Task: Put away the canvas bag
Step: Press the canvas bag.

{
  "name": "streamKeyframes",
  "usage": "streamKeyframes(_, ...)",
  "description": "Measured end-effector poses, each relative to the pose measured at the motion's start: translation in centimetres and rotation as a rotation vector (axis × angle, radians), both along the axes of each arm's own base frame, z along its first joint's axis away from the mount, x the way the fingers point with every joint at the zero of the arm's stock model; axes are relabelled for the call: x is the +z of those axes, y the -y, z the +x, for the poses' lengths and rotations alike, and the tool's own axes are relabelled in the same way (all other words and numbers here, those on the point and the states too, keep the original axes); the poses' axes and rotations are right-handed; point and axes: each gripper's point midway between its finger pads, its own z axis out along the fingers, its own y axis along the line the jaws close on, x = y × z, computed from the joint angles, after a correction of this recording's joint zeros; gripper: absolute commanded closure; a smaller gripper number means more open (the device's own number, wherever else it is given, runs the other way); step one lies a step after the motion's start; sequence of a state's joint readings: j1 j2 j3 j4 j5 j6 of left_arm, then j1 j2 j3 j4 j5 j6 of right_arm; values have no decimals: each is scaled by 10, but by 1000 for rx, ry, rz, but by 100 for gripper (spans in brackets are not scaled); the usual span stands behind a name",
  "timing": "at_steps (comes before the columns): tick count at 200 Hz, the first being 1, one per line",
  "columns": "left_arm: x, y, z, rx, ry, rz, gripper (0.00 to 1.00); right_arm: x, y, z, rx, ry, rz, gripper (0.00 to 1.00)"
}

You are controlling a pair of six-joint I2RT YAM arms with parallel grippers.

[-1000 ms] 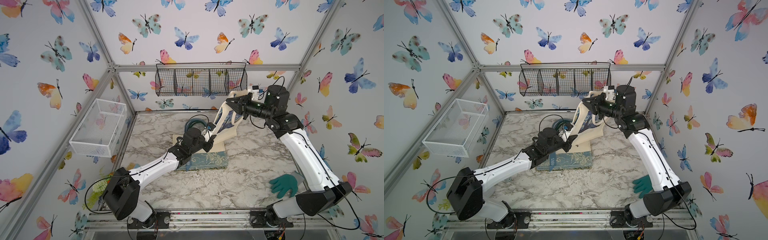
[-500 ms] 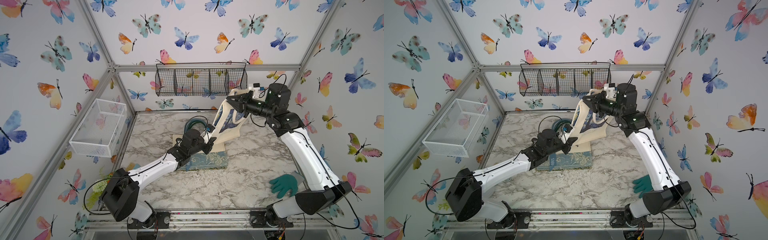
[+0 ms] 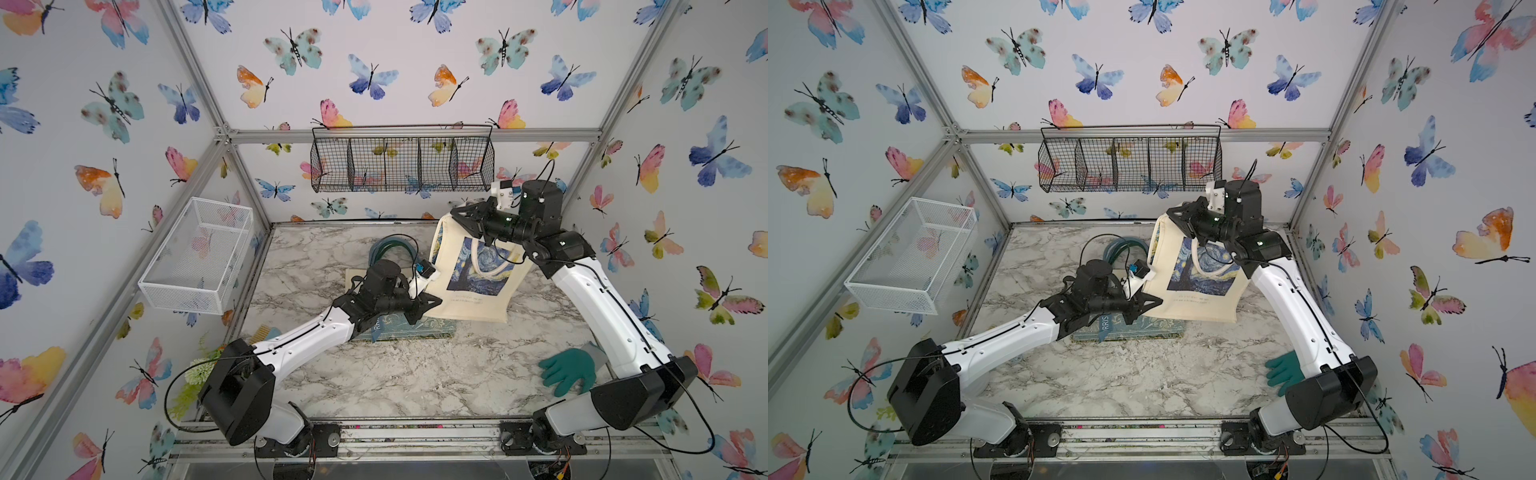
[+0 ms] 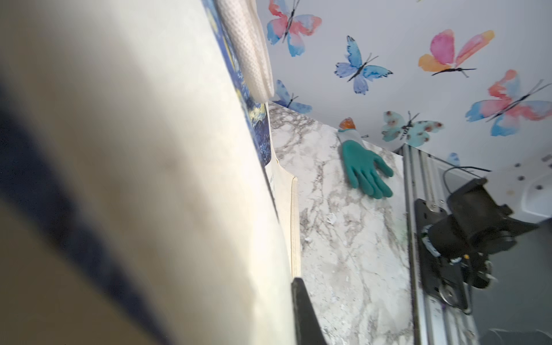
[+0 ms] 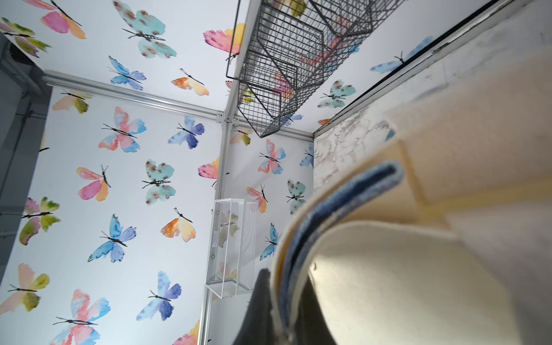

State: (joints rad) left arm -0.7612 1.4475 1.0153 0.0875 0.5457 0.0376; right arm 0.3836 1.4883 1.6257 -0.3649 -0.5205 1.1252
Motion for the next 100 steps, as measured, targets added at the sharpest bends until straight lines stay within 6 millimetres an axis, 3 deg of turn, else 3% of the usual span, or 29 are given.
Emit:
streamKeyframes(58,34,1,-38,-119,-112,-103,100,-54,-9,12,30,-68,-96,98)
streamKeyframes(78,55,1,-38,-123,-125,-156,100,-85,-19,19,70,-130,-129,98)
streamKeyframes(100,83,-10,-17,-78,-161,-233,100,-117,-35,28,137,-207,-142,98)
